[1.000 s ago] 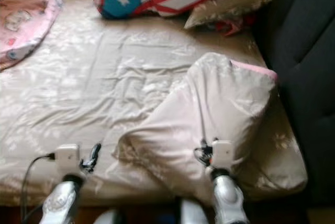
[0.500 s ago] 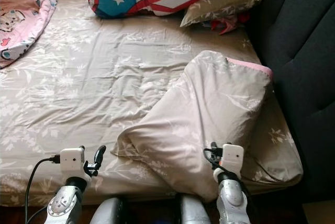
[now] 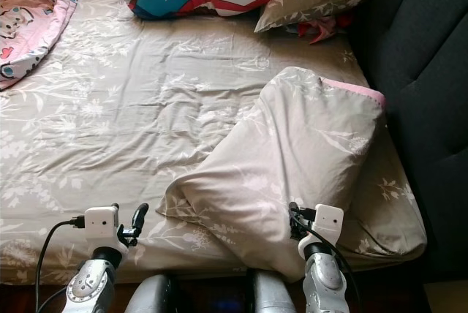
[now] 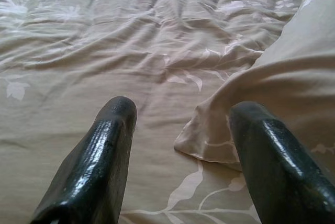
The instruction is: Clean up the room
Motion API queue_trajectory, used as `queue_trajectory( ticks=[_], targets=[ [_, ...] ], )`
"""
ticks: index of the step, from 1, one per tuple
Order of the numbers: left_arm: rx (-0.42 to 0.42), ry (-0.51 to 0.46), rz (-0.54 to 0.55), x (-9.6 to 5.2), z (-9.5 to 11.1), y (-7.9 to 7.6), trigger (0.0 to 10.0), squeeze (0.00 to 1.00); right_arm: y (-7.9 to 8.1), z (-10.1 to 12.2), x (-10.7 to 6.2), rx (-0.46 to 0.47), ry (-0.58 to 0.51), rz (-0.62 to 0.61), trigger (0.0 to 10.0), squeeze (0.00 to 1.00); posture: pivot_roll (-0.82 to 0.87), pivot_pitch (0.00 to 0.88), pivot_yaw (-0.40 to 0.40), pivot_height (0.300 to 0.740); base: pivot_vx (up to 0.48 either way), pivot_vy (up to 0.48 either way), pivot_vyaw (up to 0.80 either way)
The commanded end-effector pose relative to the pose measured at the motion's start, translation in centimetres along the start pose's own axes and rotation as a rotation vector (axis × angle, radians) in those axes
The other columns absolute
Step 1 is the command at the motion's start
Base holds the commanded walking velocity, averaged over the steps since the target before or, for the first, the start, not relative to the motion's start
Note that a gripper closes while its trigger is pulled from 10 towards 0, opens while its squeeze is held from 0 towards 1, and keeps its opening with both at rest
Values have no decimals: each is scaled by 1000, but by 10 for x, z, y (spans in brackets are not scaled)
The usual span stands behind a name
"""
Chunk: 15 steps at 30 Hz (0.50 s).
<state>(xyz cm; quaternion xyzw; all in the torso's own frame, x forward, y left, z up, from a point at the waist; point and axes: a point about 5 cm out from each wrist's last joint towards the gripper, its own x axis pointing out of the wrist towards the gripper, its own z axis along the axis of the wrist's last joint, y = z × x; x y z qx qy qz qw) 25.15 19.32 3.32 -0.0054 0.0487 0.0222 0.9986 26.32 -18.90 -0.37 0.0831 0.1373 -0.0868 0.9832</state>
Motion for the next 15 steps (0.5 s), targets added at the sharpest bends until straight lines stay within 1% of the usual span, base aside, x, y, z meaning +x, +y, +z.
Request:
queue_trajectory(
  ticks=[1,3,4,5,7,9,10,11,12,14,15],
  targets=[
    [3,43,2,-6,-9,3,10000,0,-7,-7,-5,9,23,-48,10000,1000,-117,239,-6,658,0,0,0],
    [6,43,-2,-6,-9,2,10000,0,-11,-11,-6,38,51,-97,10000,1000,-116,238,-7,658,0,0,0],
    [6,43,-2,-6,-9,3,10000,0,-12,-11,-7,41,56,-102,10000,1000,-116,238,-7,658,0,0,0],
    [6,43,-3,-6,-9,2,10000,0,-13,-13,-7,65,71,-110,10000,1000,-116,238,-7,658,0,0,0],
    [7,43,-3,-6,-9,2,10000,0,-12,-15,-8,85,83,-108,10000,1000,-116,238,-7,658,0,0,0],
    [7,42,-4,-6,-9,2,10000,0,-10,-19,-8,111,124,-84,10000,1000,-116,239,-7,658,0,0,0],
    [8,43,-5,-6,-9,2,10000,0,-8,-22,-8,128,146,-63,10000,510,-116,239,-7,658,0,0,0],
    [8,43,-5,-6,-9,2,10000,0,-7,-23,-8,139,159,-48,10000,510,-117,239,-6,658,0,0,0],
    [8,44,-5,-6,-9,2,10000,0,-4,-26,-9,145,184,-28,10000,0,-118,239,-6,658,0,0,0],
    [7,44,-6,-6,-9,2,10000,0,-2,-30,-9,133,229,-3,10000,0,-115,239,-6,658,0,0,0],
    [7,42,-7,-6,-9,1,10000,0,-1,-34,-10,148,265,4,10000,0,-113,239,-6,658,0,0,0]
  ],
)
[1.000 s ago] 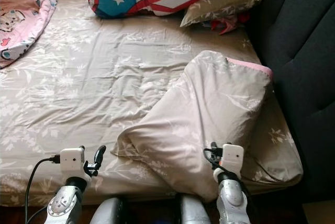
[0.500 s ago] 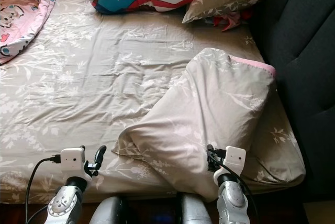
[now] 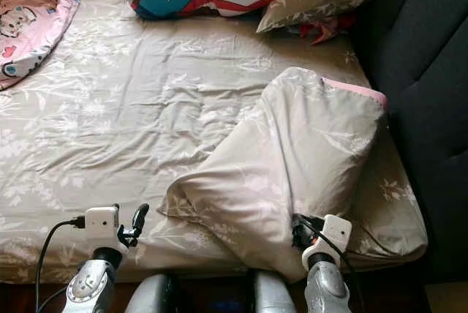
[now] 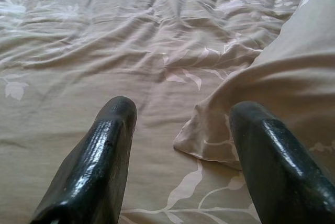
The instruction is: Clean up the room
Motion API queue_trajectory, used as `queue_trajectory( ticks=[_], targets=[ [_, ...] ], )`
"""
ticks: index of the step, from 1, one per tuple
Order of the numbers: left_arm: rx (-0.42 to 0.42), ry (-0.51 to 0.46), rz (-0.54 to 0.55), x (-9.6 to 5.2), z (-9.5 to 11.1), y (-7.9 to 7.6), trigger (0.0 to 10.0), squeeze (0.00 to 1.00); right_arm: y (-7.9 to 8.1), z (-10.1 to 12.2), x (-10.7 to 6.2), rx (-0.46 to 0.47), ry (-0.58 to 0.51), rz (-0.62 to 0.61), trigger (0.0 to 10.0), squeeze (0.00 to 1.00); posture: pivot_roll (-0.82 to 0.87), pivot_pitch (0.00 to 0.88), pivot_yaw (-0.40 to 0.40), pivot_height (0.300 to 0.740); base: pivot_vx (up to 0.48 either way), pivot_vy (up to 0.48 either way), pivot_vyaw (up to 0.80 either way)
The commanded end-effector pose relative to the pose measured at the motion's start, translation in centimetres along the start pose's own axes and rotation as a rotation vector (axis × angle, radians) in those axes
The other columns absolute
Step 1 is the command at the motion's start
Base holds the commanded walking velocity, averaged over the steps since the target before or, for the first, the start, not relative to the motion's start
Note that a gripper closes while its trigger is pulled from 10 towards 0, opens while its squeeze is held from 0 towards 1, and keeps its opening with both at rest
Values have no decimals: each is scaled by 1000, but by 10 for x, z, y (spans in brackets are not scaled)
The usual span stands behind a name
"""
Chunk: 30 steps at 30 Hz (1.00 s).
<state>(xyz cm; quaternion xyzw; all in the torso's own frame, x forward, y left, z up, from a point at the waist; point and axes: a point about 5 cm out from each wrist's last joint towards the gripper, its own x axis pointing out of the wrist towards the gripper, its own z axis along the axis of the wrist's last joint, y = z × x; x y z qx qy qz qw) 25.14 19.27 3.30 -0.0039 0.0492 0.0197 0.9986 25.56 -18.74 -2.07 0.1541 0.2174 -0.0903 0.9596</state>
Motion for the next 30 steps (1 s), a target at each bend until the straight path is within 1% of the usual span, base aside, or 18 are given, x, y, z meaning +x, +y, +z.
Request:
queue_trajectory(
  ticks=[1,4,6,7,13,16,21,23,26,30],
  targets=[
    [4,39,-4,-6,-8,1,10000,0,-1,-20,-4,37,115,0,10000,0,-112,239,-5,658,0,0,0],
    [6,38,-5,-6,-8,1,10000,0,-1,-23,-4,43,142,-3,10000,0,-111,241,-5,658,0,0,0],
    [8,39,-8,-6,-8,1,10000,0,-1,-28,-4,66,202,16,10000,0,-111,241,-5,658,0,0,0],
    [8,39,-9,-6,-8,1,10000,0,-1,-30,-4,60,231,24,10000,0,-110,243,-1,658,0,0,0],
    [12,42,-12,-7,-9,1,10000,0,-4,-37,-4,56,314,2,10000,0,-103,245,3,658,0,0,0],
    [17,40,-15,-8,-8,2,10000,0,-2,-38,-3,95,337,18,10000,0,-87,255,8,658,0,0,0],
    [28,33,-19,-10,-6,3,10000,0,3,-39,-2,85,372,57,10000,0,-67,268,18,658,0,0,0],
    [36,29,-22,-9,-4,5,10000,0,7,-41,-2,61,399,67,10000,0,-52,279,29,658,0,0,0],
    [42,28,-26,-9,-2,5,10000,0,8,-42,-2,47,411,68,10000,0,-44,285,37,658,0,0,0],
    [54,29,-33,-11,0,9,10000,0,11,-43,-1,59,423,57,10000,0,-29,299,53,658,0,0,0]
  ],
)
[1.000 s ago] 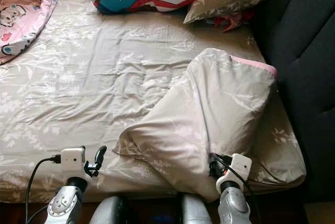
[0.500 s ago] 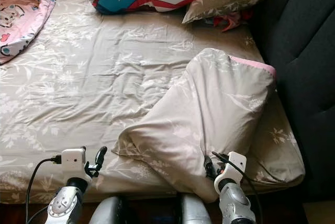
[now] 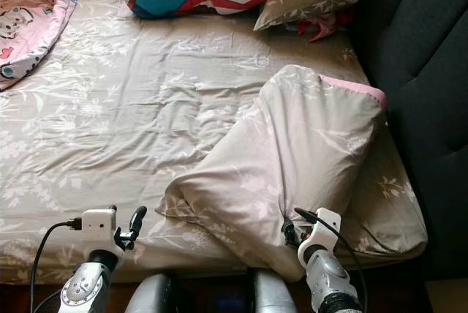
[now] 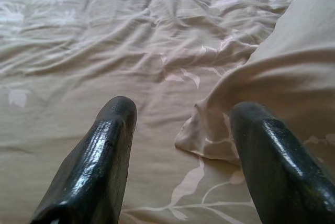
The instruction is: Clean up the room
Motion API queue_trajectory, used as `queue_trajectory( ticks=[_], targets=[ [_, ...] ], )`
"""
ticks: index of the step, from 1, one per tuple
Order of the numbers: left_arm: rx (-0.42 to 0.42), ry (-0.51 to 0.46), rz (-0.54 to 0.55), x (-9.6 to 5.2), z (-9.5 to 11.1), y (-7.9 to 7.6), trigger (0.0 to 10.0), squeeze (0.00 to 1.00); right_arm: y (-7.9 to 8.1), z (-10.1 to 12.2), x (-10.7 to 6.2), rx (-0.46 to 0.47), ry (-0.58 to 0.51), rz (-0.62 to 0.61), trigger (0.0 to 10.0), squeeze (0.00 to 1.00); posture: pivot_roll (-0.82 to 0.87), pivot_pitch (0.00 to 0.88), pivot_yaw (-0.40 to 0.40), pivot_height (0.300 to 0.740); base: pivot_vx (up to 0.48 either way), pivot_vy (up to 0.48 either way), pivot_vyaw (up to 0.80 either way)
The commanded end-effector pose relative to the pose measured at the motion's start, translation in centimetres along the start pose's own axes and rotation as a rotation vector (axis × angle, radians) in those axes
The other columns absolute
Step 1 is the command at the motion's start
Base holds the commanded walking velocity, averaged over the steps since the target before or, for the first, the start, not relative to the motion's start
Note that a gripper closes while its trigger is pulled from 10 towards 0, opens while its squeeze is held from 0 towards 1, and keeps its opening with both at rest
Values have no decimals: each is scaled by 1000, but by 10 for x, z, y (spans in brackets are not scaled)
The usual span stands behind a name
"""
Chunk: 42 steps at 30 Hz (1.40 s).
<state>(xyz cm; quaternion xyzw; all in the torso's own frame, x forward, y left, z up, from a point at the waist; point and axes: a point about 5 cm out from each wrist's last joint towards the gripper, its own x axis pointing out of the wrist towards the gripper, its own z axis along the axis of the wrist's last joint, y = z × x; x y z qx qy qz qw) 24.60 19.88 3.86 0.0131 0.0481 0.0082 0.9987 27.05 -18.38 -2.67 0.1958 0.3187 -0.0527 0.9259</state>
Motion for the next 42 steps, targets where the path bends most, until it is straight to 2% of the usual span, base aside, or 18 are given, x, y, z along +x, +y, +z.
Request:
queue_trajectory(
  ticks=[1,2,9,20,36,42],
  targets=[
    [22,33,-14,-7,-5,4,10000,0,5,-46,-6,-7,196,-12,7882,0,-27,304,59,658,0,0,0],
    [25,36,-16,-8,-5,4,10000,0,6,-47,-6,-5,195,-12,0,0,-24,306,64,658,0,0,0],
    [34,52,-24,-13,-5,6,10000,0,17,-54,-6,10,199,19,0,0,-22,317,78,658,0,0,0],
    [25,61,-33,-12,-5,0,10000,0,7,-59,-10,12,197,-8,0,0,-36,314,66,658,0,0,0],
    [10,67,-28,-11,-7,-5,10000,0,7,-45,-6,-25,138,-24,0,0,-51,299,48,658,0,0,0],
    [4,64,-24,-6,-7,-8,10000,0,-2,-40,-7,-42,117,-59,0,0,-64,287,36,658,0,0,0]
  ],
)
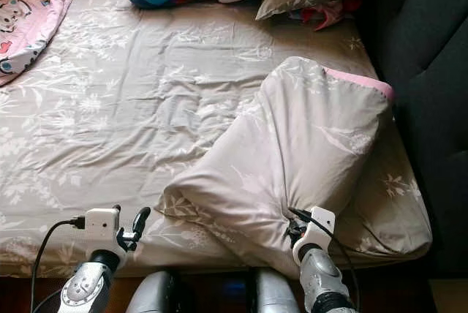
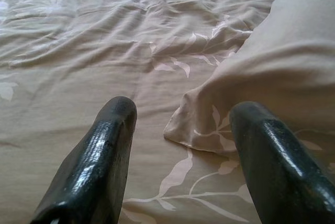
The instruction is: Clean up the room
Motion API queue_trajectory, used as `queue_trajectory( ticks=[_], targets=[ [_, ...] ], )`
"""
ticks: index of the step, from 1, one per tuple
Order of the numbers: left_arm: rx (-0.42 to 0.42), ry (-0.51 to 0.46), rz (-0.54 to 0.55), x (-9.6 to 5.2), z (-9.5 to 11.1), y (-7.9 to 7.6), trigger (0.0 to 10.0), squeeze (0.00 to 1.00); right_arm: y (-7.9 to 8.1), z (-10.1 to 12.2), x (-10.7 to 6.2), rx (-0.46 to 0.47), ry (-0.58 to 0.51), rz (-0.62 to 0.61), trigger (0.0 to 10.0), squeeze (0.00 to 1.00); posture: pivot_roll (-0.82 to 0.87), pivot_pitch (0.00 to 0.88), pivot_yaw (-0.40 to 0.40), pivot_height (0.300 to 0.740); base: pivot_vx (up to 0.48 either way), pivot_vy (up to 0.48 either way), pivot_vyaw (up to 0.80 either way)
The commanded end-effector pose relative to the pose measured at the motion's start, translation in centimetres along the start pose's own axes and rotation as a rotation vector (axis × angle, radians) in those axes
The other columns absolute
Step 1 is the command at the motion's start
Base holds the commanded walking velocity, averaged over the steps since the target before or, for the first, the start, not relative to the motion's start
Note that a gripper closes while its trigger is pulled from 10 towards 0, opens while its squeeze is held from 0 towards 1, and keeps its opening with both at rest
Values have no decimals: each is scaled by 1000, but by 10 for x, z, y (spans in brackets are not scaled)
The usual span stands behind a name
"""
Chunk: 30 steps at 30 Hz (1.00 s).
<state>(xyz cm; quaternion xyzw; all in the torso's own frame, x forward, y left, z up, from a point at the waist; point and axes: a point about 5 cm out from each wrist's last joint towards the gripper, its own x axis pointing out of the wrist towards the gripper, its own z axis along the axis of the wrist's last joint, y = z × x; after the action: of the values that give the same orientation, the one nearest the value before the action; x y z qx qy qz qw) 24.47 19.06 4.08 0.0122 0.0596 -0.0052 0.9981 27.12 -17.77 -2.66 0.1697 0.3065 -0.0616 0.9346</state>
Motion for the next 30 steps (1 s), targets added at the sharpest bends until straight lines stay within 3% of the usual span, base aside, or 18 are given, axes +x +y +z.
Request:
queue_trajectory(
  ticks=[1,8,13,16,20,21,30],
  targets=[
    [4,41,3,-4,-10,0,10000,0,-7,-38,-9,0,152,-31,0,0,-64,287,36,658,0,0,0],
    [-4,41,6,-2,-11,-4,10000,0,-17,-34,-10,-4,124,-79,0,0,-77,280,28,658,0,0,0],
    [-8,43,12,-1,-12,-4,10000,0,-40,-5,-9,-26,2,-196,0,0,-105,274,18,658,0,0,0],
    [-9,44,13,1,-13,-5,10000,0,-67,31,-13,-152,-124,-330,0,0,-118,269,13,658,0,0,0],
    [-13,46,14,2,-14,-6,10000,0,-96,65,-24,-242,-230,-465,0,0,-133,266,8,658,0,0,0],
    [-14,46,13,3,-14,-6,10000,0,-113,82,-32,-247,-279,-539,0,0,-136,264,6,658,0,0,0],
    [-13,51,17,4,-16,-4,10000,0,-173,133,-76,-251,-428,-822,0,0,-149,259,9,658,0,0,0]
  ],
)
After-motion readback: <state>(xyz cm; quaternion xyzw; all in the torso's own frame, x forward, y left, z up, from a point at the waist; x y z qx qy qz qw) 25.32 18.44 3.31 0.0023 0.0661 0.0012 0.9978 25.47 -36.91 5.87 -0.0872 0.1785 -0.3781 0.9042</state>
